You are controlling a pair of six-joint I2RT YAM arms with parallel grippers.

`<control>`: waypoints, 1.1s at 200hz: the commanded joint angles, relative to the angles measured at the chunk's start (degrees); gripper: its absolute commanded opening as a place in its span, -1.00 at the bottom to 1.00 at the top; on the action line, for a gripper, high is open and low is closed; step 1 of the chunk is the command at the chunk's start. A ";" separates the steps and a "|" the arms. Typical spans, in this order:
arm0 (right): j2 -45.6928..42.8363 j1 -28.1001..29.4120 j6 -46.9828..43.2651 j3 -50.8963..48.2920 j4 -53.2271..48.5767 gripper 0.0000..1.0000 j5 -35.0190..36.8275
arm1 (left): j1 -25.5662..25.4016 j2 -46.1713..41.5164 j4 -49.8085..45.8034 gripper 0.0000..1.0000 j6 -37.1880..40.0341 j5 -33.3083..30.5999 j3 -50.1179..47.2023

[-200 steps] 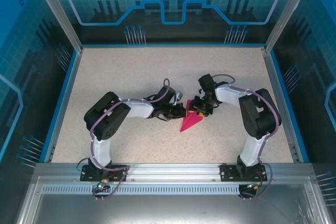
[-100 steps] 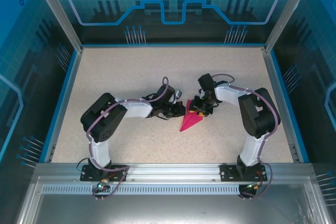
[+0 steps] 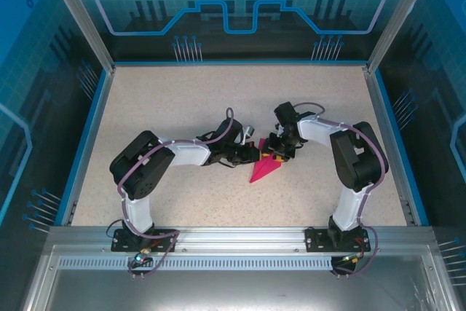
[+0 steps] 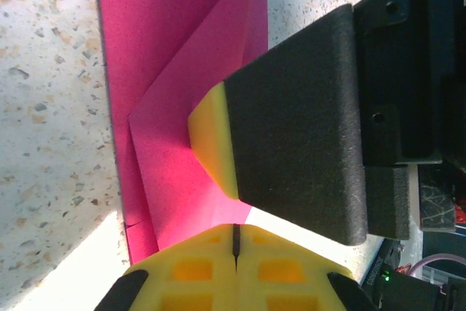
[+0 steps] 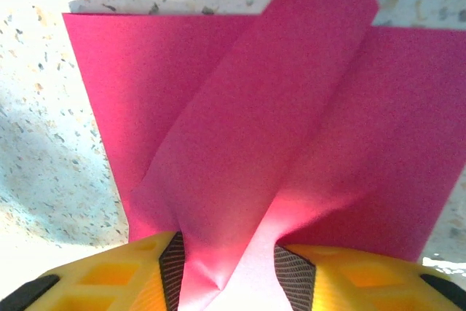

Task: Fold a paper plane with a square sheet of paper (pick it up from the middle)
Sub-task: Fourth fold the wing at the center of the table.

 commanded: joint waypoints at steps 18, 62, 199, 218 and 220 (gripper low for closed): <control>10.36 1.77 -0.43 -4.92 2.14 -0.02 8.51 | -0.40 1.69 0.45 -0.99 0.06 2.27 0.42; 10.51 1.73 -0.42 -4.84 2.16 -0.01 8.40 | -0.43 2.73 -0.41 -1.00 0.43 1.83 0.83; 11.39 2.16 -0.86 -4.27 1.60 -0.01 8.80 | -0.36 4.68 -3.96 -1.00 1.66 -0.60 1.73; 11.66 2.29 -1.03 -4.05 1.48 0.00 8.92 | -0.42 4.78 -4.70 -1.00 2.00 -1.14 1.91; 11.68 2.33 -1.04 -4.07 1.48 0.00 8.93 | -0.43 4.78 -4.71 -1.00 2.01 -1.15 1.91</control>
